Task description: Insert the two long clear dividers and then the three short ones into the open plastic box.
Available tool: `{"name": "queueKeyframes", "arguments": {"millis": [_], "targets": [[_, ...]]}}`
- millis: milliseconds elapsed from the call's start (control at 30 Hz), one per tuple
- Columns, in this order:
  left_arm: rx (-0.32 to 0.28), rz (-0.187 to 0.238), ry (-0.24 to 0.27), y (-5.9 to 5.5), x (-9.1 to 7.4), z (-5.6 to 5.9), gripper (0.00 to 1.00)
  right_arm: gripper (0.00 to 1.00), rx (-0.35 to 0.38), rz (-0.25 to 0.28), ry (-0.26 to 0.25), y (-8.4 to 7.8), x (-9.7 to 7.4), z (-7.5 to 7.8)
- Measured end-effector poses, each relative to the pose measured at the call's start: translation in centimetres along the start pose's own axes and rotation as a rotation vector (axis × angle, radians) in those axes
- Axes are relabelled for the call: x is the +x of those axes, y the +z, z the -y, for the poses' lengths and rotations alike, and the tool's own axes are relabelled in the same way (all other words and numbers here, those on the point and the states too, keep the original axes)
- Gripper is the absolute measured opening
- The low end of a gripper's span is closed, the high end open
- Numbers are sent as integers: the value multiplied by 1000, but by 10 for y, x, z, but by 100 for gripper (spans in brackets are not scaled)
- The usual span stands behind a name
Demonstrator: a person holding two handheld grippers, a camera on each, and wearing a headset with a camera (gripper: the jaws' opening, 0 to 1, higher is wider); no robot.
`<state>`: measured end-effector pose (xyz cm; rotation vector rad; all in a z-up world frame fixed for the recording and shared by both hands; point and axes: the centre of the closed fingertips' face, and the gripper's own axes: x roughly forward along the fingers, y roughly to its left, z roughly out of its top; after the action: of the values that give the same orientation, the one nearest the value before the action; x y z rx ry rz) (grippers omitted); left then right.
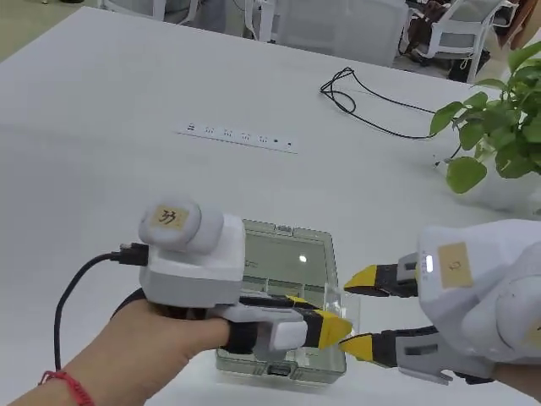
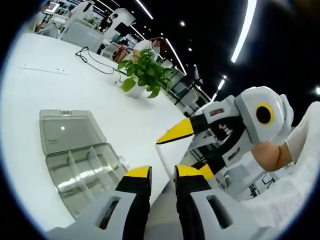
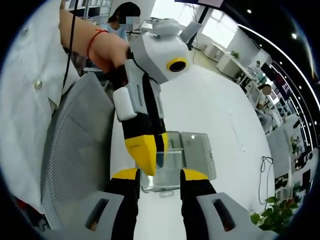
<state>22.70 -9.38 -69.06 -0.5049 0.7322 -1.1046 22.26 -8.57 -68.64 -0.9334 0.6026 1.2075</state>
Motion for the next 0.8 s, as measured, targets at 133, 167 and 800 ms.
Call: {"name": "queueKeyframes", "arguments": {"millis": [133,167,800], "targets": [[-6,-4,-4,-1,1,1,11,33,-4,-4,-4,0,0,0],[-4,-4,-4,0,1,1,10,33,-5,-4,-4,0,0,0],[-35,4,-17,0,3,8,0,33,-23,-25,-10,-1,-1,0]]}}
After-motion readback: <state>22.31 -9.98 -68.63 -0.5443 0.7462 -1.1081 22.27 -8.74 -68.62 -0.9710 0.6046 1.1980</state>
